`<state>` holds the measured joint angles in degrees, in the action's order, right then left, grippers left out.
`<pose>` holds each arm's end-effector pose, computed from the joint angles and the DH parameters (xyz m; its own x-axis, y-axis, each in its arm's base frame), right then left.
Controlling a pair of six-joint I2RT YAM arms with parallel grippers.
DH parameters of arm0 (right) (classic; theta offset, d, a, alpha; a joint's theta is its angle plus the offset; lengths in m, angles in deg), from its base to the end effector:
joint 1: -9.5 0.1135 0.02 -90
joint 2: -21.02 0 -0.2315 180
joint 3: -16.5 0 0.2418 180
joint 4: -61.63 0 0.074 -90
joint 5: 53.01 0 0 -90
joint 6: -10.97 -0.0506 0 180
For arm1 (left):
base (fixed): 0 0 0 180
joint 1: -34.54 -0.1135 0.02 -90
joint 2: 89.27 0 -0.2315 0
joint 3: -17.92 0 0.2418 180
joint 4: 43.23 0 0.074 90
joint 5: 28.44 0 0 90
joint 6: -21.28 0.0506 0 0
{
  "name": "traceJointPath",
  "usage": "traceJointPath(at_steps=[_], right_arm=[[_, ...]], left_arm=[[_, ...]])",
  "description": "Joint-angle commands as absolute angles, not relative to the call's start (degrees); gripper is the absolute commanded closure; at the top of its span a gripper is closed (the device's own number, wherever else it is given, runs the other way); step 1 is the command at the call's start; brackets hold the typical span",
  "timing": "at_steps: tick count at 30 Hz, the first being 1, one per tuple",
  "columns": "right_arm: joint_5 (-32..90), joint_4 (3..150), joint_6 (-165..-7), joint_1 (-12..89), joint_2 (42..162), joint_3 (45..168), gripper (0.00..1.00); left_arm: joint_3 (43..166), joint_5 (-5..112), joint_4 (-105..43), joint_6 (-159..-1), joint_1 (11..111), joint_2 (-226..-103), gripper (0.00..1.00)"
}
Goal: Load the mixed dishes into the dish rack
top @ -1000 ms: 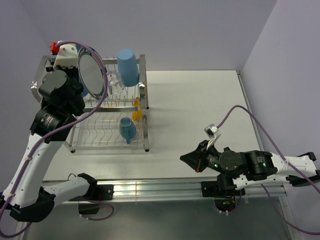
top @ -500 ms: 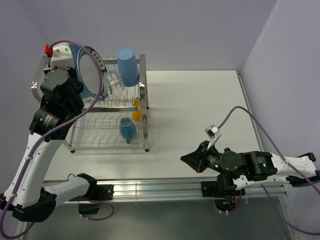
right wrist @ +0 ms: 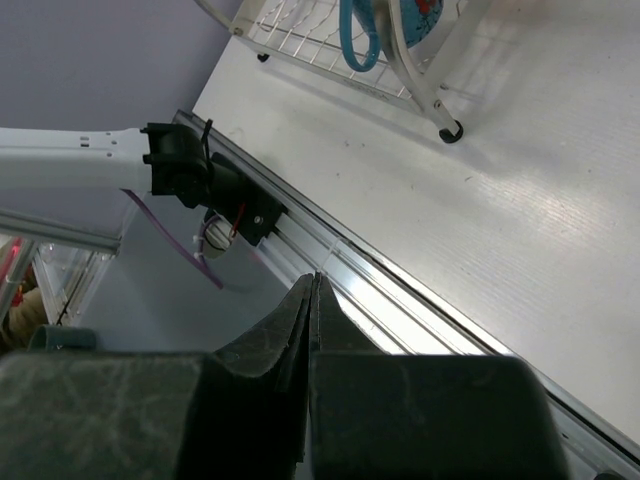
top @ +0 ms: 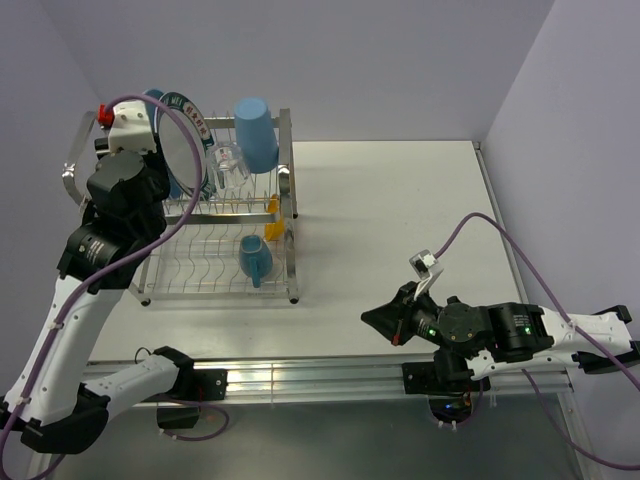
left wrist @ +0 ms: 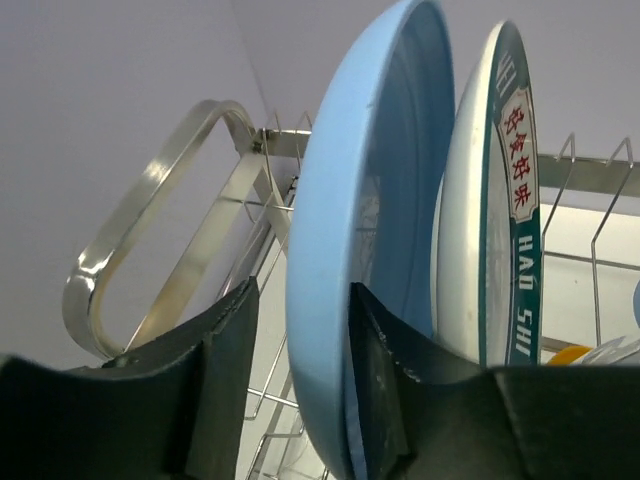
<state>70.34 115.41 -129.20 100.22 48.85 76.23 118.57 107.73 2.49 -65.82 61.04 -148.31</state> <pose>0.0262 0.1288 0.3060 -0.6434 0.1450 -0.7517 -0.5427 0.6062 0.5814 0.1867 -0.0523 0.4648 -0.0810 0.0795 -0.9935 -0.3313 0.9380 0.1021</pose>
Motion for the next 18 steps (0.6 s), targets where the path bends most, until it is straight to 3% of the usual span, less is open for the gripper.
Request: traceJointPath(at_steps=[1,5,8,18], right_arm=[[72.2,113.6,-130.4,99.9,48.3,76.0,1.00],[72.0,113.7,-130.3,99.9,49.1,76.1,1.00],[71.7,113.5,-130.3,99.9,49.5,76.2,1.00],[71.4,113.5,-130.6,100.0,48.4,75.9,1.00]], left_arm=[[117.6,105.6,3.1,-67.9,61.2,-147.0,0.50],[117.0,105.8,3.5,-68.2,61.1,-146.8,0.34],[116.8,106.4,3.7,-68.1,61.1,-146.7,0.29],[117.1,107.1,5.1,-70.5,61.2,-144.3,0.21]])
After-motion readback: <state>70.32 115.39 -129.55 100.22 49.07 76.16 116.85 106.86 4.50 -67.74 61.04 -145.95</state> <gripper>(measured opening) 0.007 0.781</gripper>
